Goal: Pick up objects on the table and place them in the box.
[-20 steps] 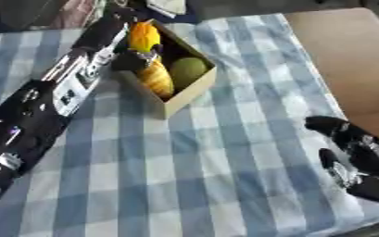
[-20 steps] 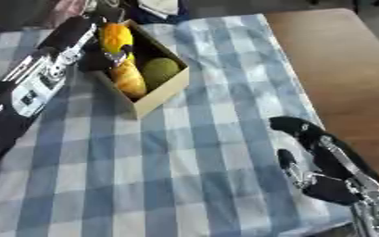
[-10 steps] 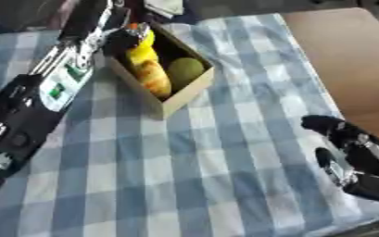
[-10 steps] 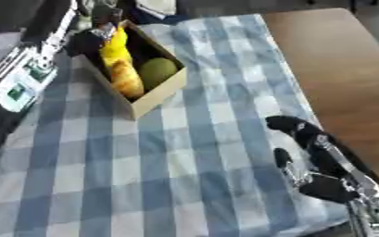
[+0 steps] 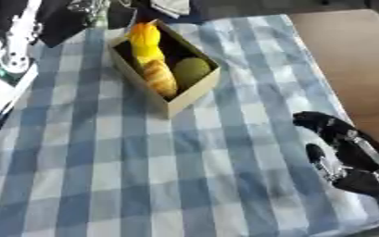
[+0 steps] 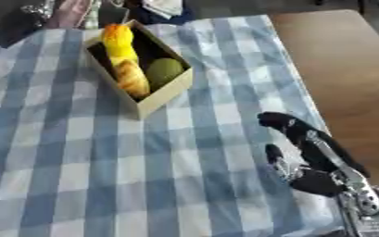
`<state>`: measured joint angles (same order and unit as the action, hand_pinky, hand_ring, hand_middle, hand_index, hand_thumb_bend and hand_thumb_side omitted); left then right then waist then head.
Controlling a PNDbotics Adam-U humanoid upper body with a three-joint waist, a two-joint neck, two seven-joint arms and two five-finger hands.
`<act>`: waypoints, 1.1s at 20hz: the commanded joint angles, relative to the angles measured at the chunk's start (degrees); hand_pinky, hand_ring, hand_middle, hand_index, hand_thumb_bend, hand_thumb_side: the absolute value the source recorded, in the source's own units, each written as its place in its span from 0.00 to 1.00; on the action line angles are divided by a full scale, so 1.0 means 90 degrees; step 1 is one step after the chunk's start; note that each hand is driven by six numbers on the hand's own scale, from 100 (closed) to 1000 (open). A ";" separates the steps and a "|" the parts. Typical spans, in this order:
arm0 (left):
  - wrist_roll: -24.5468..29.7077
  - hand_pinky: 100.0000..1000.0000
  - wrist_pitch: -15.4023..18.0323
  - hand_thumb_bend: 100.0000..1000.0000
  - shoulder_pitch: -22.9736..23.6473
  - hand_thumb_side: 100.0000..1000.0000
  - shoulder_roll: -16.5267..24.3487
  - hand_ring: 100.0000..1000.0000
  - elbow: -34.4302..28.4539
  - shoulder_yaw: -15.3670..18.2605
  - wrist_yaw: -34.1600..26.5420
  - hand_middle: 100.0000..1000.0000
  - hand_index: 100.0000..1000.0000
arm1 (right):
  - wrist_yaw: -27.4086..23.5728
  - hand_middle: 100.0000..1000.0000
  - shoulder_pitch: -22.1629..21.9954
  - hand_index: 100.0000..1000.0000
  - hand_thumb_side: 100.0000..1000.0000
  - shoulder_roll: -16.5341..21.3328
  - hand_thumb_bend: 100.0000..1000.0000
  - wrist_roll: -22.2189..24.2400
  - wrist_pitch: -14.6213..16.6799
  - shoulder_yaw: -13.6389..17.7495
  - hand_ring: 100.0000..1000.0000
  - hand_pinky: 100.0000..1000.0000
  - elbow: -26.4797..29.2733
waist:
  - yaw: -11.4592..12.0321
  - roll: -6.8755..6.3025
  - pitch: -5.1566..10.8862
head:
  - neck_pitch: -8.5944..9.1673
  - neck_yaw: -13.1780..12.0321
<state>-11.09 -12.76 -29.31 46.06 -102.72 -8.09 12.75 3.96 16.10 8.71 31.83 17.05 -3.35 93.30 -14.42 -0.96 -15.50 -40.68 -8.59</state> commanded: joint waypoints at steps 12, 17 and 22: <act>-0.0604 0.65 0.0978 0.00 0.2431 0.81 -0.0708 0.56 -0.1319 0.0721 -0.0785 0.70 0.86 | -0.0033 0.85 0.0010 0.92 0.27 0.0075 0.00 -0.0289 -0.0026 0.0179 0.88 1.00 0.0201 | 0.0592 0.0038 0.0321 | -0.0063 0.0218; -0.0634 0.66 0.1218 0.00 0.2868 0.85 -0.1564 0.56 -0.1320 0.0656 -0.0620 0.70 0.86 | -0.0084 0.84 0.0001 0.93 0.29 0.0072 0.00 -0.0383 -0.0030 0.0197 0.88 1.00 0.0210 | 0.0761 0.0057 0.0345 | -0.0169 0.0191; -0.0509 0.67 0.1361 0.00 0.3096 0.86 -0.2359 0.57 -0.1320 0.0587 -0.0230 0.69 0.86 | -0.0172 0.84 -0.0041 0.94 0.30 0.0051 0.00 -0.0526 -0.0058 0.0217 0.88 1.00 0.0219 | 0.0858 0.0084 0.0362 | -0.0348 0.0192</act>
<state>-15.95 -1.01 -1.33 25.53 -113.48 -2.98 9.67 3.06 15.47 8.76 27.59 16.59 -1.79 93.98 -6.65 -0.94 -14.02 -43.31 -6.89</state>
